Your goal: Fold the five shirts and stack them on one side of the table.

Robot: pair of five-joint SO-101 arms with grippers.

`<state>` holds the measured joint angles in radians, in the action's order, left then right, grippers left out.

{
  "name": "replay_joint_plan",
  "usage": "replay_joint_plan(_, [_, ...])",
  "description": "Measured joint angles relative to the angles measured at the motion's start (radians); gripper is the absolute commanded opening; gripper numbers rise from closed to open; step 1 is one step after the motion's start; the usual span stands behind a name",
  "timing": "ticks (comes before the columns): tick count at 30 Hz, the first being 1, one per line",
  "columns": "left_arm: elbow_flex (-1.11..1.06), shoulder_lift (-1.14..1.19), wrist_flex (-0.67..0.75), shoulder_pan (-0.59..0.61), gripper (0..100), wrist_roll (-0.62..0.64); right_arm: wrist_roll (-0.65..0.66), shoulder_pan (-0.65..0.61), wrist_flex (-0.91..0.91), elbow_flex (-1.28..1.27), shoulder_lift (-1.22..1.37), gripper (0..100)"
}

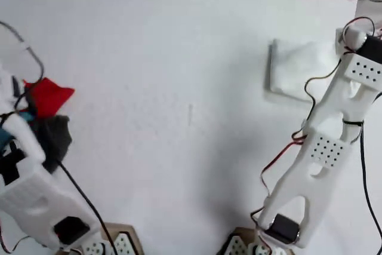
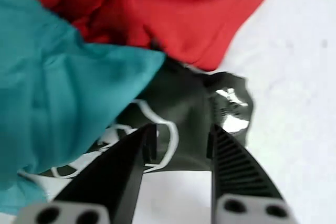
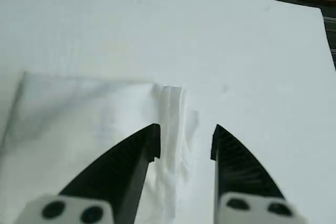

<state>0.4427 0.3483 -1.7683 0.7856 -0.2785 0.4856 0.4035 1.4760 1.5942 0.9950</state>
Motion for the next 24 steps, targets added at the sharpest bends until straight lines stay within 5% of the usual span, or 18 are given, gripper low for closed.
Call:
replay_joint_plan(9, [0.000, 0.000, 0.038, 0.224, 18, -0.153, 0.000, -0.043, 0.262, 0.017, -0.150, 16.3])
replay_joint_plan(16, [0.000, 0.000, 0.180, 0.367, 22, -0.195, 0.003, -0.046, 0.270, -0.006, -0.305, 16.3])
replay_joint_plan(24, [0.000, 0.023, 0.244, 0.397, 26, -0.198, 0.052, -0.089, 0.270, -0.417, -0.666, 16.3])
